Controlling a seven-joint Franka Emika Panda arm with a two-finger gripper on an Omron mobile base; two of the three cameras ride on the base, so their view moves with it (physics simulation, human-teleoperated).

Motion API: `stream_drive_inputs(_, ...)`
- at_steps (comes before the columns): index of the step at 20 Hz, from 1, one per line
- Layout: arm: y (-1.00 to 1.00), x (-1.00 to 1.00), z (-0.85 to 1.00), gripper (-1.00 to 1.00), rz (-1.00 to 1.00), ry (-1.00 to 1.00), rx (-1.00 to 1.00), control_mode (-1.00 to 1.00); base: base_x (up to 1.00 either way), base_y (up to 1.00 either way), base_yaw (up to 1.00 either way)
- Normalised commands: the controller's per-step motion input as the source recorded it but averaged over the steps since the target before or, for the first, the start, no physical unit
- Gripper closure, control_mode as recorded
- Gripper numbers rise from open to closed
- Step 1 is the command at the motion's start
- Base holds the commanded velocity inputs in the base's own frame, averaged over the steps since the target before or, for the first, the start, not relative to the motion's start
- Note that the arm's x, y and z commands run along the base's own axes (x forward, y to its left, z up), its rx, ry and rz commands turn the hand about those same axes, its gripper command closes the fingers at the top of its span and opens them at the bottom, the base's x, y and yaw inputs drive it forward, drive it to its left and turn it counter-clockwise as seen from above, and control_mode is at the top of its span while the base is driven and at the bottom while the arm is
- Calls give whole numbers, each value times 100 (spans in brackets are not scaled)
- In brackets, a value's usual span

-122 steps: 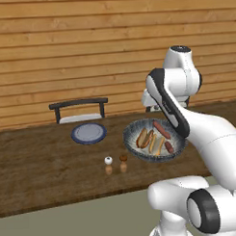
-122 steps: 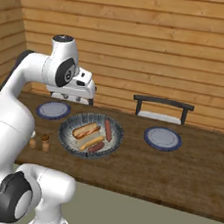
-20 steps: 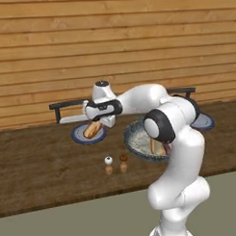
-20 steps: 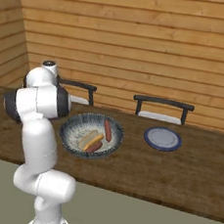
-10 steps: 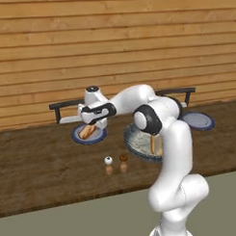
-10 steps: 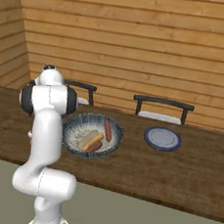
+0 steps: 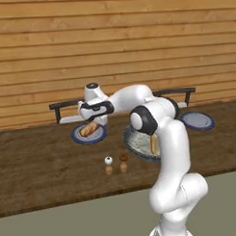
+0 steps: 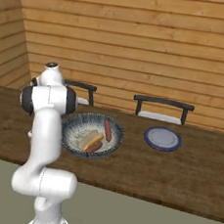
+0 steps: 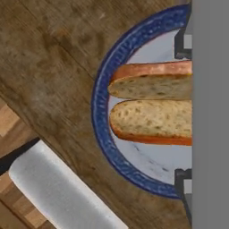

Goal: Place one bun and one sausage from the bowl on each plate.

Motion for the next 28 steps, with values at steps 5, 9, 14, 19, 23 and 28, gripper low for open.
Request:
stream_drive_inputs(5,-82,-71,67,-100,11,-17,2,-100,0,0,0)
stream_drive_inputs(9,-100,-100,77,-100,15,-20,0,-100,0,0,0)
stream_drive_inputs(14,-100,-100,65,-100,15,-13,-4,-100,0,0,0)
stream_drive_inputs(19,-100,-100,38,-100,17,-1,-25,-100,0,0,0)
stream_drive_inputs(23,-100,-72,1,-100,14,17,-64,-100,0,0,0)
stream_drive_inputs(28,-100,-3,4,-100,37,6,-30,-100,0,0,0)
